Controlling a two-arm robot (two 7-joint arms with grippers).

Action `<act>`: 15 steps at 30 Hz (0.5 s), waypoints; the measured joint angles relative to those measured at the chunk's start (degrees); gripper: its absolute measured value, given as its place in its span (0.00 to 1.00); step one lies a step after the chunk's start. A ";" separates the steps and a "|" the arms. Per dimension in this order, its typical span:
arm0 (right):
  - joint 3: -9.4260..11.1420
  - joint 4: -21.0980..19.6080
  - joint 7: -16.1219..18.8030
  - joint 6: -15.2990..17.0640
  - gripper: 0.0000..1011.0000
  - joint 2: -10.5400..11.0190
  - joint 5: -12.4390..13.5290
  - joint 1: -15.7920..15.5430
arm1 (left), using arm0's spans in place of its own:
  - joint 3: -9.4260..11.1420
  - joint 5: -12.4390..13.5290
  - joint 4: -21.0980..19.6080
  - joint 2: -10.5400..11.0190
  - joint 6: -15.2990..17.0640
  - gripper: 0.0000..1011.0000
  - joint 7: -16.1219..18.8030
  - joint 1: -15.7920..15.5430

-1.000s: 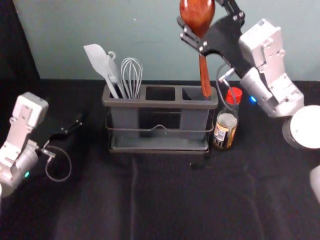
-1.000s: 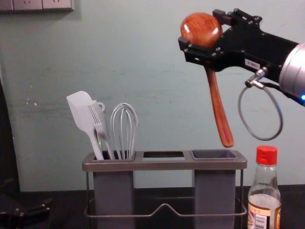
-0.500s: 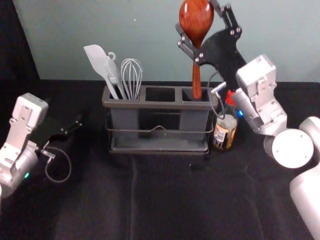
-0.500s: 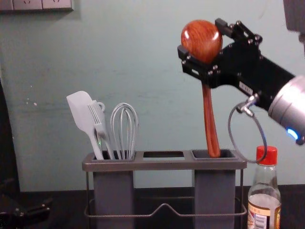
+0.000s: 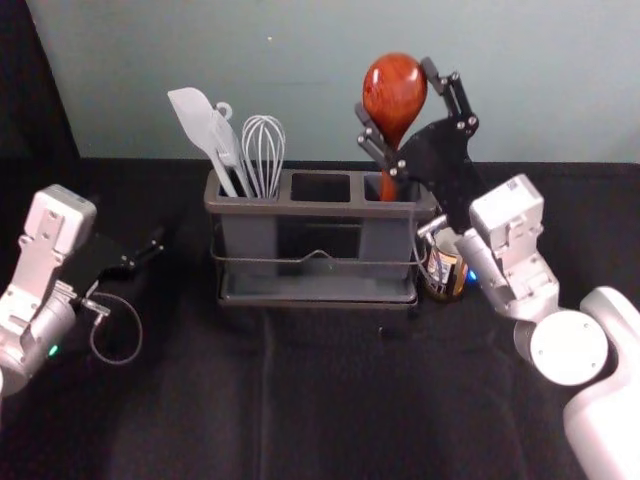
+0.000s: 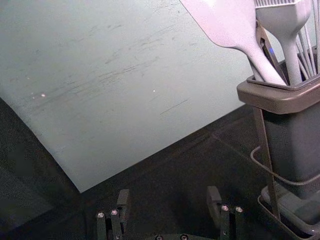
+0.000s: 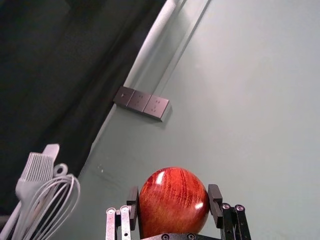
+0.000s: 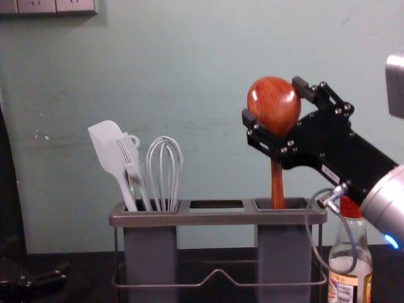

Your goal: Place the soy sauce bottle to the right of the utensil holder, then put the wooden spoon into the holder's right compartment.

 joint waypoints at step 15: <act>1.65 2.10 -0.34 -1.55 0.85 -1.24 -1.72 -2.11 | 0.00 0.00 0.00 0.00 0.00 0.99 0.00 0.00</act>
